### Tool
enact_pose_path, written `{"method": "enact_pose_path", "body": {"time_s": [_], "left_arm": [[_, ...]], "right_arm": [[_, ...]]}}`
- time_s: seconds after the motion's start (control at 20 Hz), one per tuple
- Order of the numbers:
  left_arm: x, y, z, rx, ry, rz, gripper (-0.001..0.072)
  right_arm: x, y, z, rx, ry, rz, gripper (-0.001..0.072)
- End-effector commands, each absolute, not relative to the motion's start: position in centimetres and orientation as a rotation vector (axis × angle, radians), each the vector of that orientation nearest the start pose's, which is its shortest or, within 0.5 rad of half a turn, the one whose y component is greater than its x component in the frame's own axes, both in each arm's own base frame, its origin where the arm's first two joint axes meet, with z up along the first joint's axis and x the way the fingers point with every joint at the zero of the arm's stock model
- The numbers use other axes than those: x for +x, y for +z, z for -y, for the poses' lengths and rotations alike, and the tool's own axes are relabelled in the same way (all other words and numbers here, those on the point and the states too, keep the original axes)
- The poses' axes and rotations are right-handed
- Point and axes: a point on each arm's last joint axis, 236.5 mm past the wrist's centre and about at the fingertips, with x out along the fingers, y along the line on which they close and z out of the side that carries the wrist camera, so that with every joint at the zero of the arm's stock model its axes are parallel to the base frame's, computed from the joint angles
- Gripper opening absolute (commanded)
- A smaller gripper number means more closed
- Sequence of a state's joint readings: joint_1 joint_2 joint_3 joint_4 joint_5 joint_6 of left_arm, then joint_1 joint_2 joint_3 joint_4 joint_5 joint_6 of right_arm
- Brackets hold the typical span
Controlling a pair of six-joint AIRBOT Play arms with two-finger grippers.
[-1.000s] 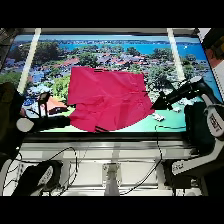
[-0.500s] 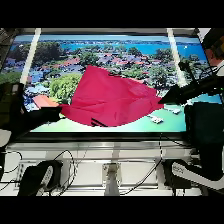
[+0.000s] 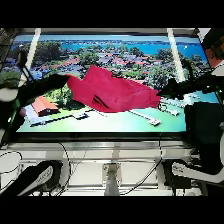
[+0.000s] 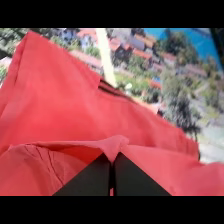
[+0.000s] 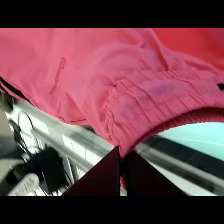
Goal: Fold the clothes and pants, and hang the long-sleeved shirts on hangers.
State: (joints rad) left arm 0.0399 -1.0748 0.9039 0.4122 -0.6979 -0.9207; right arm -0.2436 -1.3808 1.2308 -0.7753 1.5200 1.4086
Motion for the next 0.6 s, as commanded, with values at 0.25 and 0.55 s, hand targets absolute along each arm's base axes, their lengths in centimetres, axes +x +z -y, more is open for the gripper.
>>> {"method": "enact_pose_path", "body": {"time_s": [0.25,0.55], "left_arm": [[55.2,5.6,18.5,-0.71,-0.482,-0.603,0.0004],[64.0,4.3,14.9,-0.735,-0.145,-0.426,0.0607]], "right_arm": [[48.8,0.0,-8.6,1.47,0.246,-1.193,0.0011],[58.9,2.7,-0.2,1.801,-0.105,-0.663,0.0438]]}}
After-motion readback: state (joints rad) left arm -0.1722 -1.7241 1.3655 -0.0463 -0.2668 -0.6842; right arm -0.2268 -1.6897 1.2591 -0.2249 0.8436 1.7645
